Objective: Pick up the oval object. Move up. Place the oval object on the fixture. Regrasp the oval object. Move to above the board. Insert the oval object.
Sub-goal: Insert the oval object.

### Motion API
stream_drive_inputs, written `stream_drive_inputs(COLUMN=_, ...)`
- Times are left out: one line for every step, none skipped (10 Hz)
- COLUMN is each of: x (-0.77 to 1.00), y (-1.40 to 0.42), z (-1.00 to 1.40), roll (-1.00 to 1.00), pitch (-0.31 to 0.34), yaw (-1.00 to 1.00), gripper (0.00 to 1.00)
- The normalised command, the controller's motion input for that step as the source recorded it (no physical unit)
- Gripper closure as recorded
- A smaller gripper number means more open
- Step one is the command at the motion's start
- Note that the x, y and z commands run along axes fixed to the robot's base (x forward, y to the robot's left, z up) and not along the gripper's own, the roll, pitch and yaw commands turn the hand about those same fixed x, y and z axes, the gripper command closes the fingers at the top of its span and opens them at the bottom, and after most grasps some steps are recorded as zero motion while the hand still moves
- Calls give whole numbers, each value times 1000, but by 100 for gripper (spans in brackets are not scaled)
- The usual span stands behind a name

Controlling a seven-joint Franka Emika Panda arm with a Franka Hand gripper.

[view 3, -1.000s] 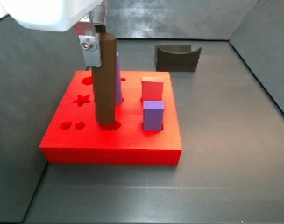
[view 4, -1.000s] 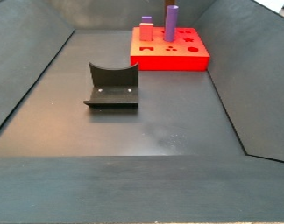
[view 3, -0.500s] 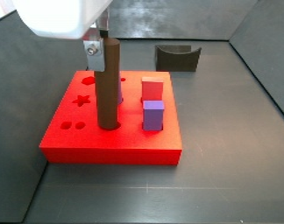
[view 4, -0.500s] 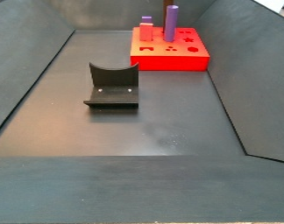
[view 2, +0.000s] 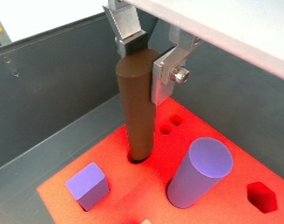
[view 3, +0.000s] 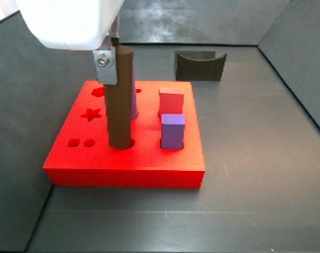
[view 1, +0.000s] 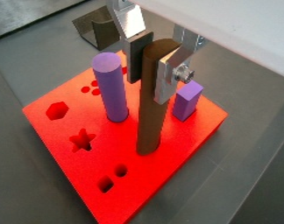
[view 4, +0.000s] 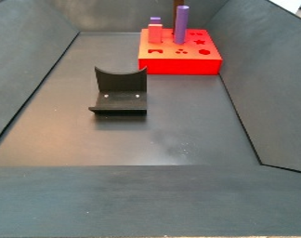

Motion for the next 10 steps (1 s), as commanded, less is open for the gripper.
stream_drive_inputs(x=503, y=0, z=-606, roll=37, pitch=123, yaw=-303, gripper=100)
stream_drive_inputs(x=477, y=0, z=-649, roll=0, pitch=46, yaw=-469, gripper=100)
stream_drive_inputs(x=374, y=0, z=-643, roll=0, pitch=0, yaw=-437, gripper=100)
stream_drive_inputs(x=197, y=0, z=-569, roll=0, pitch=0, yaw=-357, gripper=100)
stream_drive_inputs(x=106, y=0, z=-469, roll=0, pitch=0, yaw=-263, gripper=100)
stream_drive_inputs(x=106, y=0, z=-406, roll=33, pitch=0, yaw=-197, gripper=100)
stream_drive_inputs(x=0, y=6, z=-460, roll=80, pitch=0, yaw=-117, gripper=100)
stream_drive_inputs(x=-371, y=320, z=-466, roll=0, pitch=-91, yaw=0, gripper=100)
stream_drive_inputs(x=-726, y=323, z=-380, roll=-160, pitch=-283, yaw=-34, gripper=100)
stream_drive_inputs(x=-451, y=200, z=-223, roll=-171, pitch=-227, yaw=0, gripper=100)
